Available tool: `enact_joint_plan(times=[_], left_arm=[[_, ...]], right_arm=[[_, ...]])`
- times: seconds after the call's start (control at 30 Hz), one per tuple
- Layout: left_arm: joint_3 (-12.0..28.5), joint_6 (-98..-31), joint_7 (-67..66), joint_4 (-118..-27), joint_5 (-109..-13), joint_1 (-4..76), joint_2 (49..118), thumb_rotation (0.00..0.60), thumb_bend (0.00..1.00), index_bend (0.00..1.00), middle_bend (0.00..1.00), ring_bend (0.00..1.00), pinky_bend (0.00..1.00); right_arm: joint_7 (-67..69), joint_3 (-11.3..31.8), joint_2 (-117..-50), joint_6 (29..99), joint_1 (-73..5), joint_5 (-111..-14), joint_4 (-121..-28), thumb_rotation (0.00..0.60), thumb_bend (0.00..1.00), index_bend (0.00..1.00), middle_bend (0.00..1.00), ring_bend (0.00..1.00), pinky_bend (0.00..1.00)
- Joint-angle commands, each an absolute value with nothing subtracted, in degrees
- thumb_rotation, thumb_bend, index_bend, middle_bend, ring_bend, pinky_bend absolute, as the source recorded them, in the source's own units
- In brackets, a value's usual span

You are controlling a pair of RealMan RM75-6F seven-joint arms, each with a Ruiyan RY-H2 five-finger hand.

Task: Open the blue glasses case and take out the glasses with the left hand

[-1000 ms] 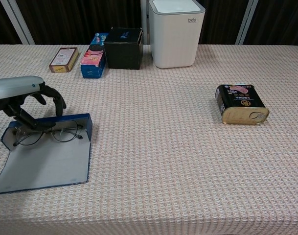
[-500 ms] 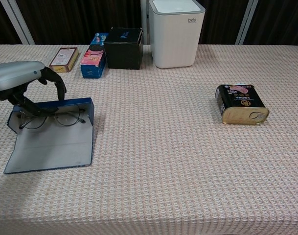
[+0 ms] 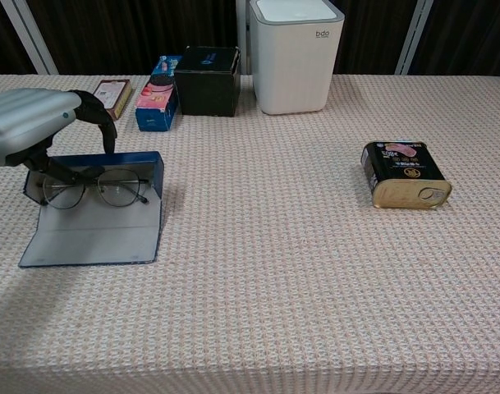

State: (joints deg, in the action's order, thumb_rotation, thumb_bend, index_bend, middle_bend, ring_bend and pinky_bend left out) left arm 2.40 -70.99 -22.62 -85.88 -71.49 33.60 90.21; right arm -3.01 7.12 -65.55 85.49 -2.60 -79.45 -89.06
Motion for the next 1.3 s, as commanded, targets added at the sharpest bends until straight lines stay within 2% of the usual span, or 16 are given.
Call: enact_joint_plan(times=[0.03,0.77,1.3], left_arm=[[2.55,-71.11,-22.13,-85.03,-72.28,33.23,90.83,0.600,0.40,0.57,0.28,0.10,0.18],[1.98,-75.94,-18.01,-72.82,-84.44,31.74,95.36,0.600,0.40,0.58,0.28,0.10,0.17],[2.79,-78.87,-15.11,-65.64,-89.05,31.30,98.31,0.600,0.41,0.58,0.28,0.10,0.16]], right_arm=[[-3.00,7.13,-65.53,85.48,-2.60,-79.42,-89.08,0.600,0.28,0.00,0.00,0.00,0.00],[-2.69,6.95,-65.72,84.93,-2.67,-79.13,-88.69,0.600,0.28,0.00,0.00,0.00,0.00],[-2.83,6.93,-65.81,84.77,-2.66,-78.88,-88.53,0.600,0.28,0.00,0.00,0.00,0.00]])
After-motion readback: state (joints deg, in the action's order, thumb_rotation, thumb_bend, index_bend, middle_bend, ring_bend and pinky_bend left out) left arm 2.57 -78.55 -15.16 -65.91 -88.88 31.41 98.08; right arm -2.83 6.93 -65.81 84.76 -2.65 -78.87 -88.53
